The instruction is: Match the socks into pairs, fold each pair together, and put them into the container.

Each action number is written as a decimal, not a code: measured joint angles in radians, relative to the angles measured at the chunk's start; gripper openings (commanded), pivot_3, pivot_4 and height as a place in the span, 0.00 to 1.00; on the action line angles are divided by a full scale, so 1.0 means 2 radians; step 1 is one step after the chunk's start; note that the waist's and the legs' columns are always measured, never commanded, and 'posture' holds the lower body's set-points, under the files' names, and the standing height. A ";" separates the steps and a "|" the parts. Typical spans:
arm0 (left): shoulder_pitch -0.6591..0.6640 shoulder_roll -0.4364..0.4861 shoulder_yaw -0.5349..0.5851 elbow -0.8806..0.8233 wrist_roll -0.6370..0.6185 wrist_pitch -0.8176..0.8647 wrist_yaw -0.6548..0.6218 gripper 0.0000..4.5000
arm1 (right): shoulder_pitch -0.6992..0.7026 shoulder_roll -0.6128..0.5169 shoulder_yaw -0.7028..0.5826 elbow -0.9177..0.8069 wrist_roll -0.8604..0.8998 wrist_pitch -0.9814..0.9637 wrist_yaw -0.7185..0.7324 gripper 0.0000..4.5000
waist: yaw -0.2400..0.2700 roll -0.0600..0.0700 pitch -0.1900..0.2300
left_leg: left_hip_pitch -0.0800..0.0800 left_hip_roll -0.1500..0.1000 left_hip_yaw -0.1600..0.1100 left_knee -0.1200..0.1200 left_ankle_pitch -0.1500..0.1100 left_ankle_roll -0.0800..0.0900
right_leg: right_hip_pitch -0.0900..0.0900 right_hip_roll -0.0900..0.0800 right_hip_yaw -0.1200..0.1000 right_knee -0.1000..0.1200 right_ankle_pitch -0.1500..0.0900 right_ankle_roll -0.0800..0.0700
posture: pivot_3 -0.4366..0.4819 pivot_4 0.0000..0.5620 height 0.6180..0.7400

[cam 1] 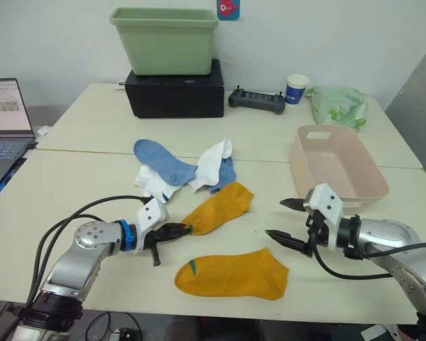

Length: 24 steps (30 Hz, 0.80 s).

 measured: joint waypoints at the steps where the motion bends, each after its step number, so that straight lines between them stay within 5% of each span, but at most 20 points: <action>1: 0.000 0.001 0.000 0.003 0.001 -0.012 -0.003 0.17 | -0.005 0.000 0.008 0.006 -0.008 -0.006 0.006 1.00 | -0.001 0.000 0.000 | 0.000 0.000 0.000 0.000 0.000 0.000 | 0.000 0.000 0.000 0.000 0.000 0.000 | 0.48 0.27 0.92; 9: 0.024 0.054 0.063 -0.006 0.000 -0.082 -0.029 0.72 | -0.007 0.000 0.024 0.016 -0.030 -0.026 0.024 1.00 | -0.002 0.000 0.000 | 0.000 0.001 0.000 -0.001 0.000 0.000 | -0.001 0.001 0.000 0.000 0.000 0.000 | 0.48 0.27 0.92; 16: 0.015 0.028 0.015 -0.055 0.032 -0.124 -0.028 0.72 | -0.015 -0.002 0.050 0.031 -0.063 -0.049 0.037 1.00 | 0.000 0.000 0.000 | 0.000 0.000 0.001 0.000 0.000 0.000 | 0.000 0.000 0.000 0.000 0.000 0.000 | 0.48 0.27 0.92; 24: -0.003 -0.005 -0.040 -0.006 0.125 -0.192 0.022 0.69 | -0.018 -0.001 0.052 0.041 -0.083 -0.056 0.042 1.00 | -0.002 0.000 0.000 | 0.000 0.001 0.000 0.000 0.000 0.000 | 0.000 0.001 0.000 0.000 0.000 0.000 | 0.48 0.27 0.92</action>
